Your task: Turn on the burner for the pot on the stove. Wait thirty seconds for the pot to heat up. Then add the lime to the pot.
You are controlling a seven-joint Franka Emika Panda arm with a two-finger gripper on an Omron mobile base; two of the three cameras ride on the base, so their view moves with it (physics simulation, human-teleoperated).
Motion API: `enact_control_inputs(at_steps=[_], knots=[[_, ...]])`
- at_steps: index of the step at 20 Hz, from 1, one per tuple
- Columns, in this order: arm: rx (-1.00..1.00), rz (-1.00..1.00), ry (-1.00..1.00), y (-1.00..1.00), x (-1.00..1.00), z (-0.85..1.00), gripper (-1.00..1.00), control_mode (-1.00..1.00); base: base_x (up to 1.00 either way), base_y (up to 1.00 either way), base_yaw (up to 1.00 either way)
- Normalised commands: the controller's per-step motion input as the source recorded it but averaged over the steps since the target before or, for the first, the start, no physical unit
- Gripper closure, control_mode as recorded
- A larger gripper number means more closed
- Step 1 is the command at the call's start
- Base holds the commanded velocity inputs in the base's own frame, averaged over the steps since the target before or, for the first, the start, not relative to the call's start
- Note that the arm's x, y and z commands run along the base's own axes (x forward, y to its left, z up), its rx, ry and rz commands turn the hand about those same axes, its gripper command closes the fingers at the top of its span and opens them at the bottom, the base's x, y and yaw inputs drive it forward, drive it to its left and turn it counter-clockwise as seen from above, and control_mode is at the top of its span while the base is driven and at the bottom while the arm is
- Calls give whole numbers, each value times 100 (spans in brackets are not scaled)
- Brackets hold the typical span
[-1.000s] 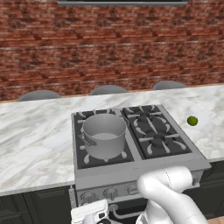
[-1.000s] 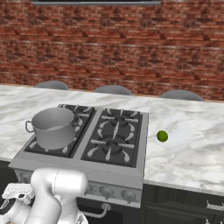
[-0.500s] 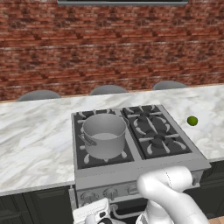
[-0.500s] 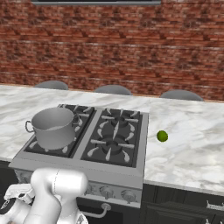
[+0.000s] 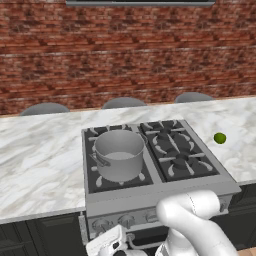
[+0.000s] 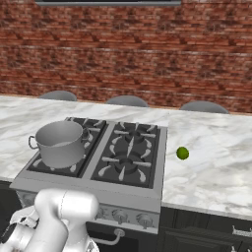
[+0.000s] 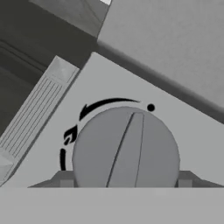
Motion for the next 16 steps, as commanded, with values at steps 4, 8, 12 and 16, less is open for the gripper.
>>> enact_control_inputs(at_steps=[4, 8, 12, 16], knots=[[-59, 23, -14, 7, 24, 17, 100, -100, 0, 0, 0], [-60, 27, -16, 11, 33, 24, 100, -100, 0, 0, 0], [-67, 28, -18, 28, 26, 43, 100, -100, 0, 0, 0], [-65, 23, -10, 22, 3, 94, 100, -100, 0, 0, 0]])
